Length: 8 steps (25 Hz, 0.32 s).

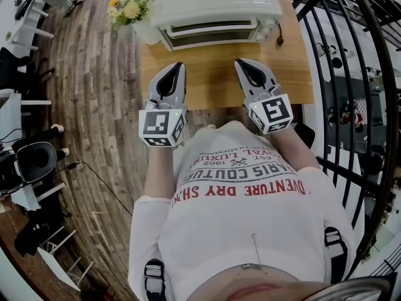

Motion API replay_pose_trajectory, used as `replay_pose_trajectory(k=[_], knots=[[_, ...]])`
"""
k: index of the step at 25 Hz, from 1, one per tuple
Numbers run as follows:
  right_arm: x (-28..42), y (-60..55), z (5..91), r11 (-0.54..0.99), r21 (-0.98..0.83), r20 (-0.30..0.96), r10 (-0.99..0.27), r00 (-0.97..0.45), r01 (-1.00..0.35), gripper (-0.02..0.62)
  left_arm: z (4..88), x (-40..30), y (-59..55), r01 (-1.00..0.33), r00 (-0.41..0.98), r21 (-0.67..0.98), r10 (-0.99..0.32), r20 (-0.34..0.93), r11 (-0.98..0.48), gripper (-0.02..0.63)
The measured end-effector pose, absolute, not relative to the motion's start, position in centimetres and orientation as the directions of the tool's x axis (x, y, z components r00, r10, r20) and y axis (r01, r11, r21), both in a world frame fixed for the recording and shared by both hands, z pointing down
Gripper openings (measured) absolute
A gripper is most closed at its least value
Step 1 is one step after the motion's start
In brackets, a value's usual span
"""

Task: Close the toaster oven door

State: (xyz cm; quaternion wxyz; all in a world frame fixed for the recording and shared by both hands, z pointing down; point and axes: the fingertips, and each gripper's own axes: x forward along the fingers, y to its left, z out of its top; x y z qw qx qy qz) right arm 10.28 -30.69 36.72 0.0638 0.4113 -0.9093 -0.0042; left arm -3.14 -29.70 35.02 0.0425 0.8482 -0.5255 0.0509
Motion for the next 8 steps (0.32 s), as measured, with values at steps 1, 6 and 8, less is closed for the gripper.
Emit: replay_pose_trajectory(k=[1,6,8], knots=[[10.23,-30.69,36.66,0.661,0.058,0.113,-0.749,-0.653,-0.748,0.005,34.99,-3.26,-29.73,-0.897,0.440,0.012,-0.888,0.132,-0.442,0.012],[10.38,-31.04,36.85,0.656,0.043,0.120,-0.752,-0.648,-0.754,0.005,35.17,-3.68,-29.89,-0.897,0.439,0.003,-0.889,0.132,-0.443,0.011],[10.54,-31.20,37.06,0.652,0.039,0.122,-0.755,-0.644,-0.757,0.005,35.40,-3.80,-29.98,-0.896,0.441,0.008,-0.888,0.134,-0.444,0.012]])
